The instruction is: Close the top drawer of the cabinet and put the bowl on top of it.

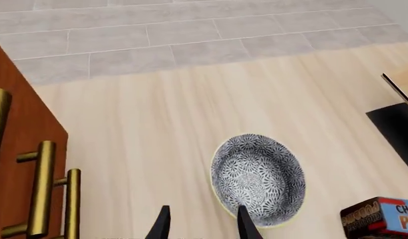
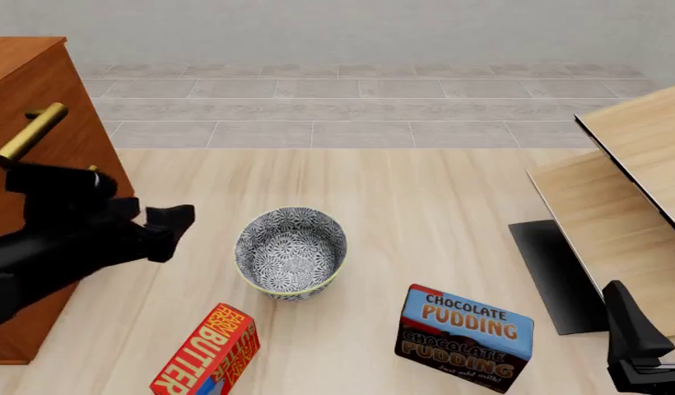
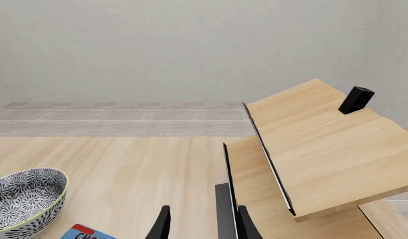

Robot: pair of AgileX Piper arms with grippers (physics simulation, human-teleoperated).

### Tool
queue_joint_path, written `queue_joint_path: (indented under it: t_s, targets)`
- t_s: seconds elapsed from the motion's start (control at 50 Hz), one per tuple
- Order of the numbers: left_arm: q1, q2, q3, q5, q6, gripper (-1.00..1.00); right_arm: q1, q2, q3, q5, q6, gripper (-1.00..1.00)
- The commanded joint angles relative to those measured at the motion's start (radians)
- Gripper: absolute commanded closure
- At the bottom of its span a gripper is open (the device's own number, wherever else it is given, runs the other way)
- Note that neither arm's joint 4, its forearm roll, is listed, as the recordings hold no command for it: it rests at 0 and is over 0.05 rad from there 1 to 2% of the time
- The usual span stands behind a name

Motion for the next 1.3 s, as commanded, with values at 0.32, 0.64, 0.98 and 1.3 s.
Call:
queue_joint_path:
  t_s: [0.32, 0.64, 0.98, 1.3]
  targets:
    - [-0.042, 0.179, -0.106, 0.024, -0.064, -1.00, 0.000, -0.002, 0.000, 0.002, 0.000, -1.00]
    - [-0.027, 0.288, -0.141, -0.025, -0.095, -1.00, 0.000, -0.002, 0.000, 0.002, 0.000, -1.00]
    - [-0.010, 0.399, -0.151, -0.100, -0.116, -1.00, 0.000, -0.002, 0.000, 0.002, 0.000, -1.00]
    - [-0.020, 0.463, -0.138, -0.154, -0.126, -1.00, 0.000, -0.002, 0.000, 0.002, 0.000, -1.00]
